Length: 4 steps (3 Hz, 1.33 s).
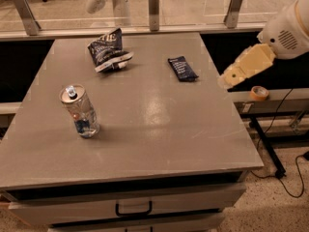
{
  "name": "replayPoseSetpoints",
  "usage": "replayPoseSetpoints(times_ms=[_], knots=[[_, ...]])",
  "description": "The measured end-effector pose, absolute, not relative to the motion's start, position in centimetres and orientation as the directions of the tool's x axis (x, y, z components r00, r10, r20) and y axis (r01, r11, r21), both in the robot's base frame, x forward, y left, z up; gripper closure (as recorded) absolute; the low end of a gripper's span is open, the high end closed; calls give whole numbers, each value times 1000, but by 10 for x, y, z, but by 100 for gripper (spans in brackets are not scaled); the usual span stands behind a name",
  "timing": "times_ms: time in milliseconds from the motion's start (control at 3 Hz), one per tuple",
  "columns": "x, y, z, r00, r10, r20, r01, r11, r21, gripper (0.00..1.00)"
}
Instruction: Move rxbar blueberry near redbull can
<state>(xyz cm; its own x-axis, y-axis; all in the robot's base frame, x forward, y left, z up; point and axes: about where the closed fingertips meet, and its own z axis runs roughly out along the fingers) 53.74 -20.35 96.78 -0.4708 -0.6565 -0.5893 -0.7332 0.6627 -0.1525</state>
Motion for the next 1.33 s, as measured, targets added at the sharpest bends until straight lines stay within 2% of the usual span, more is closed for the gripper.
replayPoseSetpoints(times_ms=[333,667,1333], knots=[[588,-196,966,-547,-575,-608,-644,753,-133,0],[594,-187,965,-592,-526,-611,-605,791,-95,0],[606,-176,957,-622,-501,-602,-563,821,-101,0]])
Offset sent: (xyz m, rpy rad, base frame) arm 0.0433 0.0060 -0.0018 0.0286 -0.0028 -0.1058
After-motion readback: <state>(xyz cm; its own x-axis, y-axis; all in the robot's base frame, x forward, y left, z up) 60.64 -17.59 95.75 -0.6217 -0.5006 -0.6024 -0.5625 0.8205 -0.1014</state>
